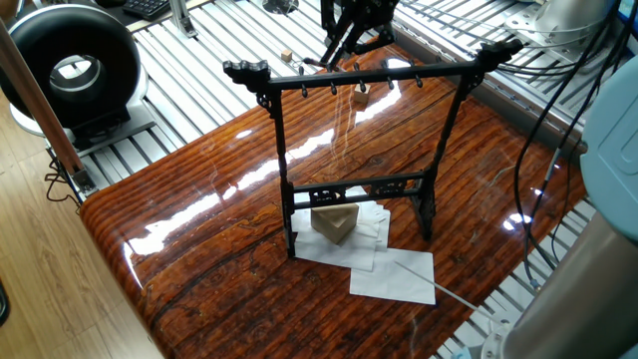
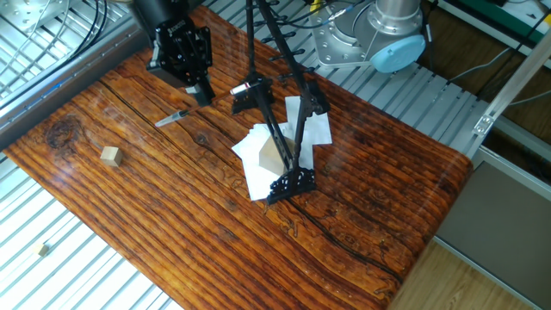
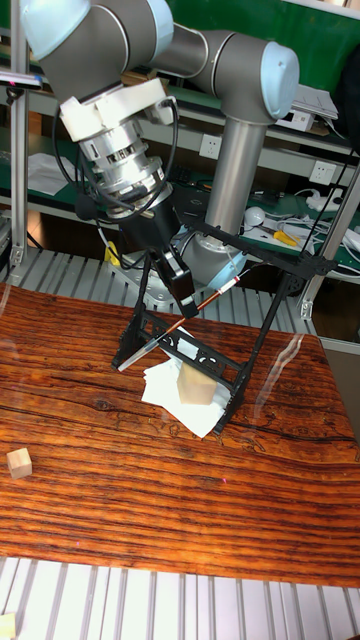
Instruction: Place the brush on the pen rack
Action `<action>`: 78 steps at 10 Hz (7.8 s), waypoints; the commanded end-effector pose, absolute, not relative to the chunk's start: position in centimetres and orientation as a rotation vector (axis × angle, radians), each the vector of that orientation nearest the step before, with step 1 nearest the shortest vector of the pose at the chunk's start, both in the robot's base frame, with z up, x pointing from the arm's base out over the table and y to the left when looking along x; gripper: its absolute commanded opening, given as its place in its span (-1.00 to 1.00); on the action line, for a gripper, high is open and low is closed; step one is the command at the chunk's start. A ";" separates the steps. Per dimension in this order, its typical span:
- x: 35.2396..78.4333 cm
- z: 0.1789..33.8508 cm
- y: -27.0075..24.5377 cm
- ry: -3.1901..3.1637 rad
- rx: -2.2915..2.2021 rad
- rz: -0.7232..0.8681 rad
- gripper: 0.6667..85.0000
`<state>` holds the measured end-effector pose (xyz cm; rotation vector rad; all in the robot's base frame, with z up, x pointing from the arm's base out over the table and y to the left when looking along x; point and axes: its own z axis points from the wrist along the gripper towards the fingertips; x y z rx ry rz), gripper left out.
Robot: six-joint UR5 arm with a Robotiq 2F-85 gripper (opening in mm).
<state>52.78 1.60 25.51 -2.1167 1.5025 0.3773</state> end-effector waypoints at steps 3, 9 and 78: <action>51.9 25.6 1.6 1.511 -2.129 0.413 -0.99; 51.9 25.4 1.4 1.511 -2.142 0.401 -0.99; 52.2 25.0 3.9 1.530 -2.085 0.494 -0.99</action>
